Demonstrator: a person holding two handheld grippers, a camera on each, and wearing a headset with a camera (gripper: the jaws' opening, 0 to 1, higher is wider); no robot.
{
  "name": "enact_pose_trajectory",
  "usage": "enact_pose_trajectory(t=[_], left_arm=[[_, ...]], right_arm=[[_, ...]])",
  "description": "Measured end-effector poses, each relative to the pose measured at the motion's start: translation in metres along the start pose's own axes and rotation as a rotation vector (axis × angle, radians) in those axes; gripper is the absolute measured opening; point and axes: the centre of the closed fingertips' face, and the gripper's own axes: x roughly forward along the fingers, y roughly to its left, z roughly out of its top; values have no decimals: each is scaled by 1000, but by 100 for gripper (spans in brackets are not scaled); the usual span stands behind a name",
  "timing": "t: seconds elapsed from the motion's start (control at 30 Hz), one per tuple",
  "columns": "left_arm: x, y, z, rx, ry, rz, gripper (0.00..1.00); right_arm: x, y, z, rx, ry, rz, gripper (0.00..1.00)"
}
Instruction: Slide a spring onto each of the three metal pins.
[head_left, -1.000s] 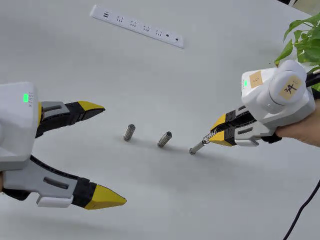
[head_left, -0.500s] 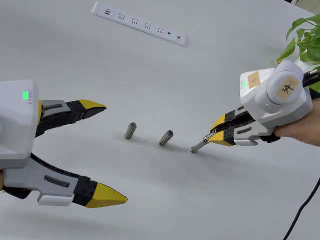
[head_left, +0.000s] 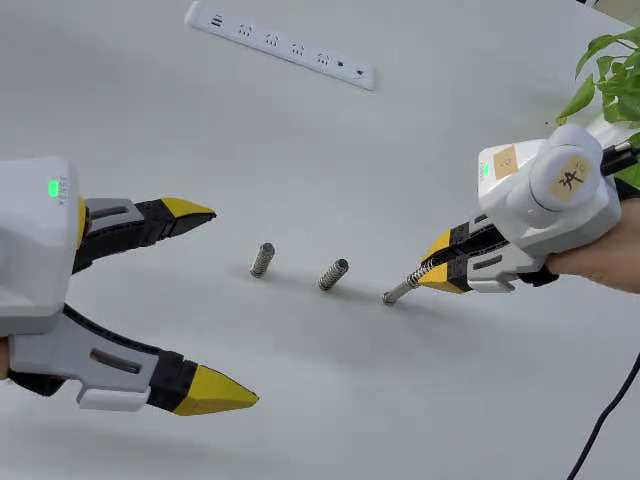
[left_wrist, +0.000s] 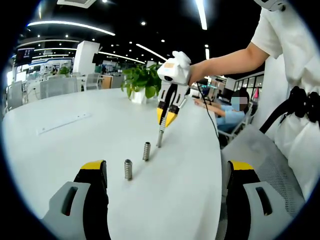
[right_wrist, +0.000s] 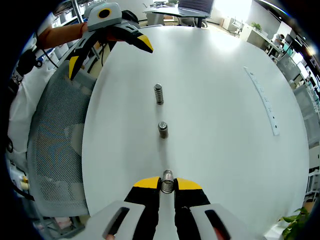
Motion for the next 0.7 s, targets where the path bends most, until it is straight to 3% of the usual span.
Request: enact_pose_trajectory(t=[0.7], left_arm=[[-2, 1, -5, -8, 9, -4, 98]], right_arm=[[28, -1, -7, -1, 7, 19, 6]])
